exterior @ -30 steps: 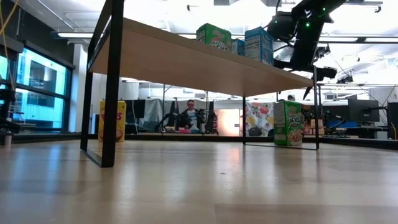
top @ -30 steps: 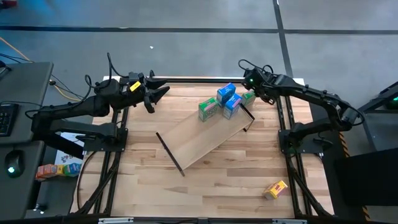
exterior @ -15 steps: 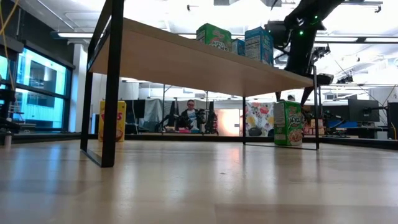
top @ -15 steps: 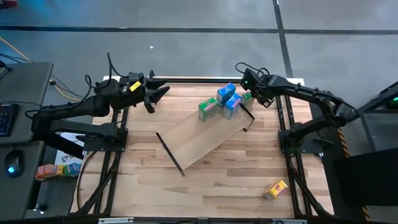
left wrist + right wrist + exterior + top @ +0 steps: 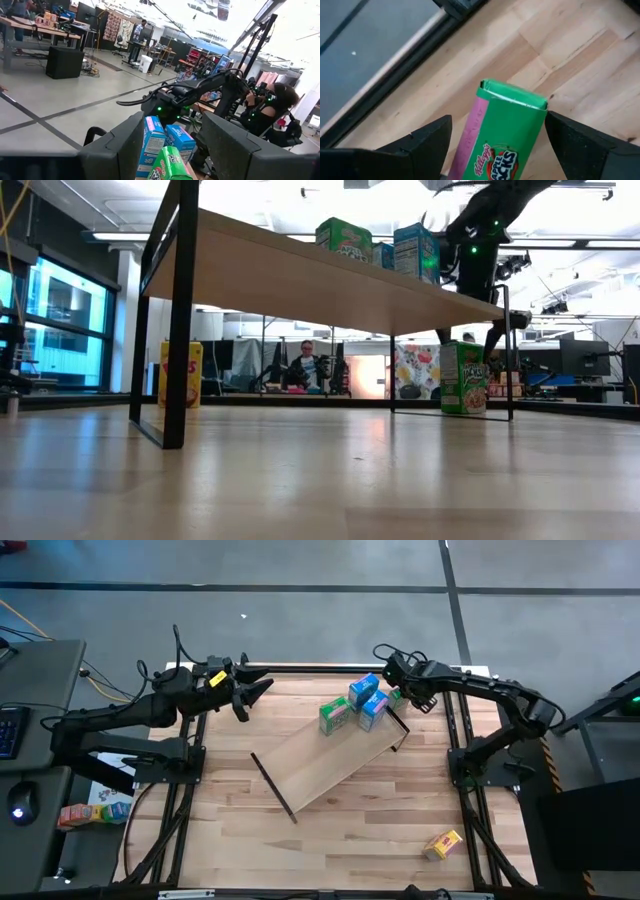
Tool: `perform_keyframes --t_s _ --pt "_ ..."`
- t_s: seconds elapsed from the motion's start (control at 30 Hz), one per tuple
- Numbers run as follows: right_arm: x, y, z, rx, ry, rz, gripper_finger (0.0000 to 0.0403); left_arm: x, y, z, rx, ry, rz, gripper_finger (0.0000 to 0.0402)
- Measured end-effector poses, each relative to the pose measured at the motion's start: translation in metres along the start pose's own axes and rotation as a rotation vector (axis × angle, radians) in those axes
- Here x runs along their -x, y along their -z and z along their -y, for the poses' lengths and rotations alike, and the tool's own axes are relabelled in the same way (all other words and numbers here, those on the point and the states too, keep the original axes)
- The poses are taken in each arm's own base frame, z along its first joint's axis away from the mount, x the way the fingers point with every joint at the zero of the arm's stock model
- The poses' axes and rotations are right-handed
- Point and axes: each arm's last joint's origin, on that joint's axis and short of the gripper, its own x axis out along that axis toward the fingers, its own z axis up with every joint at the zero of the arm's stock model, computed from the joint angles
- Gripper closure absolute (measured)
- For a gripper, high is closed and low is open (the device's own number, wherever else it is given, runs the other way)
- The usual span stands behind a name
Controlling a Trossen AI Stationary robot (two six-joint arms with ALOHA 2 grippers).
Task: Stack cereal on shelf
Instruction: Put the green cereal box on the shelf aligned with the other green cereal box
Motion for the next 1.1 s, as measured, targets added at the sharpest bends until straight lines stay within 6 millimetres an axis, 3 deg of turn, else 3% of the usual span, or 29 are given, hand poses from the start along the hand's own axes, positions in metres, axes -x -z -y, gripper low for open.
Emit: perform_keyframes --t_s 0.17,0.43,0.57,0.73,0.9,1.1 --pt "-0.006 -0.002 -0.001 -0.011 0.017 -0.027 0.0119 0.0 0.0 0.0 0.001 0.0 0.0 0.0211" --pt "-0.008 -0.008 0.0 0.002 0.028 -0.043 0.0224 0.0 0.0 0.0 0.001 0.0 -0.001 0.0211" --pt "-0.007 -0.011 0.001 0.062 0.032 -0.039 0.0268 0.0 0.0 0.0 0.001 0.0 -0.001 0.0211" --pt "0.006 -0.026 0.01 0.205 0.039 -0.001 0.0289 0.0 0.0 0.0 0.001 -0.001 -0.002 0.0211" --pt "0.05 -0.056 0.018 0.402 -0.022 0.078 0.0292 0.0 0.0 0.0 0.0 -0.001 -0.003 0.0211" --pt "0.144 -0.077 0.023 0.732 -0.397 0.124 0.0293 -0.001 0.001 0.0 0.0 -0.002 -0.005 0.0211"
